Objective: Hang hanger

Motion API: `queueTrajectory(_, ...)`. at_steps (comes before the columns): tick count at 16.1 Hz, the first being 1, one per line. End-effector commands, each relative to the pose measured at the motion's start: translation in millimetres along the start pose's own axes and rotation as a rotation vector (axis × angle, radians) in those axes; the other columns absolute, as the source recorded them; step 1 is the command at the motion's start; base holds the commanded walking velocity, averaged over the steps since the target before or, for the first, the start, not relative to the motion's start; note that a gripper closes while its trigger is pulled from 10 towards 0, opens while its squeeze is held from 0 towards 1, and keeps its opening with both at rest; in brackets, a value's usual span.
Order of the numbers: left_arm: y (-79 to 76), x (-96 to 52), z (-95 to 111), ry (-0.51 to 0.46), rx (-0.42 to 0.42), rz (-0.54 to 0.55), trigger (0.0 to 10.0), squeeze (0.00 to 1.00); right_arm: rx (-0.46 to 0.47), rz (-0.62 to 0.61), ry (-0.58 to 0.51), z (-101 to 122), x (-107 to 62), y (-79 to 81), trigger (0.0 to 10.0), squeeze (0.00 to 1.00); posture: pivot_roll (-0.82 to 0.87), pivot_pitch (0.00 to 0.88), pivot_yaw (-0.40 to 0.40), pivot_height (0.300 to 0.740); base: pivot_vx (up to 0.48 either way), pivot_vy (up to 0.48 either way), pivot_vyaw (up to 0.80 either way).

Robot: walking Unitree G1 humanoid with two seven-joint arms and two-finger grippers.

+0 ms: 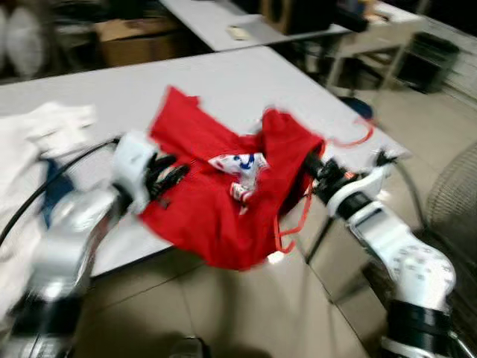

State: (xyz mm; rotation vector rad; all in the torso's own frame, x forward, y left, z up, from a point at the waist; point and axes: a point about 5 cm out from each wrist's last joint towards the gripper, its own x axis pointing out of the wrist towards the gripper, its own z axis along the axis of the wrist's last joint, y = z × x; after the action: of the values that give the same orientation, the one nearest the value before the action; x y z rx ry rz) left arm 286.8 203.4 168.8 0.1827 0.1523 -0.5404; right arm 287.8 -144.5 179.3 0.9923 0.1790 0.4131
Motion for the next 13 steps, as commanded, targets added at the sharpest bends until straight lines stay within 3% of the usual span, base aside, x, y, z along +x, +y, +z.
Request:
queueTrajectory(1,0.4,-12.0,-2,0.009,-0.044,0.038,10.0,0.0,-0.023,0.109,-0.013,8,-9.2,15.7,10.0,0.0,0.01,0.038,0.009,0.74,0.0,0.0,0.8)
queueTrajectory(3,-4.8,-25.2,-16,0.067,-0.066,0.076,10.0,0.0,-0.043,0.265,0.025,5,-17.9,40.1,10.0,0.0,0.0,0.045,-0.002,0.74,0.0,0.0,0.8)
queueTrajectory(6,-18.0,-26.7,-18,0.098,-0.078,0.063,10.0,0.0,-0.04,0.421,0.04,9,-20.9,62.8,10.0,0.0,0.03,0.048,-0.024,0.74,0.0,0.0,0.8)
queueTrajectory(10,-24.2,-31.6,-16,0.103,-0.084,0.078,10.0,0.0,-0.039,0.506,0.022,22,-14.1,80.0,10.0,0.0,0.05,0.055,-0.045,0.74,0.0,0.0,0.8)
queueTrajectory(13,-22.8,-28.9,-12,0.062,-0.065,0.128,10.0,0.0,-0.132,0.572,0.028,33,-18.4,88.7,10.0,0.0,0.03,0.048,-0.046,0.74,0.0,0.0,0.8)
